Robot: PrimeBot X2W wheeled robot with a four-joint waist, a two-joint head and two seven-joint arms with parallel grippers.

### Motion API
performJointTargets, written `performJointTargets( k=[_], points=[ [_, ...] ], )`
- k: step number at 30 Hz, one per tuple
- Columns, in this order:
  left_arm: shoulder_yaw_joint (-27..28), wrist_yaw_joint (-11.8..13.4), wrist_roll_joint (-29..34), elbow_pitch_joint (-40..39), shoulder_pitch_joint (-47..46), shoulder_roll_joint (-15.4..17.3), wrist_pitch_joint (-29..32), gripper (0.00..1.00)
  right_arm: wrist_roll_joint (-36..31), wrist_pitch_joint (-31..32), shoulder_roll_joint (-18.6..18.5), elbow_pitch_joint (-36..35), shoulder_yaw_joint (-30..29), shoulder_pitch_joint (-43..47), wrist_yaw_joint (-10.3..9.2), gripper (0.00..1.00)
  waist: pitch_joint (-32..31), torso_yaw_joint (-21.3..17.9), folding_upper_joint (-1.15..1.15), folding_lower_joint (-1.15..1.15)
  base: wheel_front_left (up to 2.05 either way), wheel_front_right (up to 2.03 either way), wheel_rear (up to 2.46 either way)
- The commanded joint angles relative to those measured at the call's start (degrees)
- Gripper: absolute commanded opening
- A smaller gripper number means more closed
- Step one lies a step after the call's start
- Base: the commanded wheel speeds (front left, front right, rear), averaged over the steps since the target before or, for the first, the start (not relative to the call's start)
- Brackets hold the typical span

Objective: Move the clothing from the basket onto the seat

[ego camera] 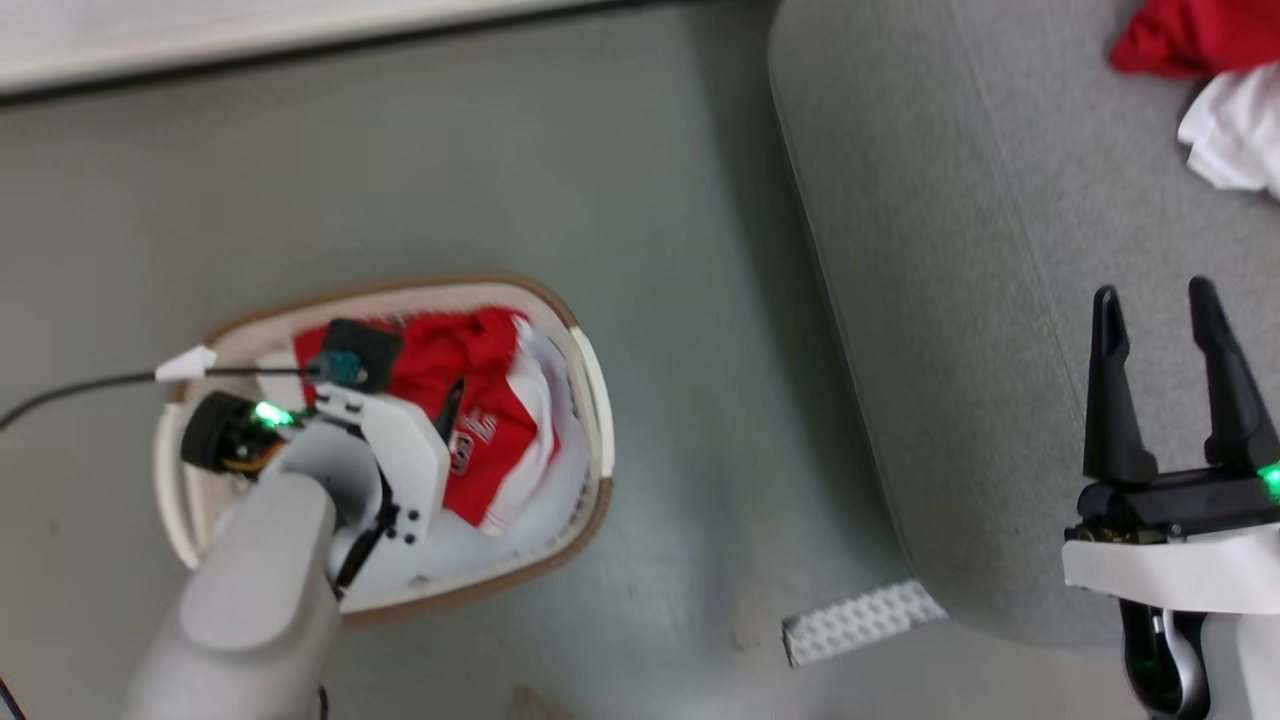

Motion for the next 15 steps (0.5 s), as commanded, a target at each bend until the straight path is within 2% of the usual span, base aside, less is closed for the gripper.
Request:
performJointTargets(
  k=[1,15],
  points=[
    [-0.26,-0.21,0.88,1.11,-1.73,0.96,0.47,1.0,0.64,0.03,0.12,-0.78,0.1,-1.01,-0.15,1.0,5.83,-3.08,0.0,-0.02,0.0,0.0,0.0],
    [-3.05,-0.16,2.22,13.18,-13.98,2.23,-1.96,1.0,1.36,0.03,0.1,-4.5,-1.09,-3.21,-0.15,1.0,14.82,-3.46,0.0,-0.02,0.0,0.0,0.0]
  ],
)
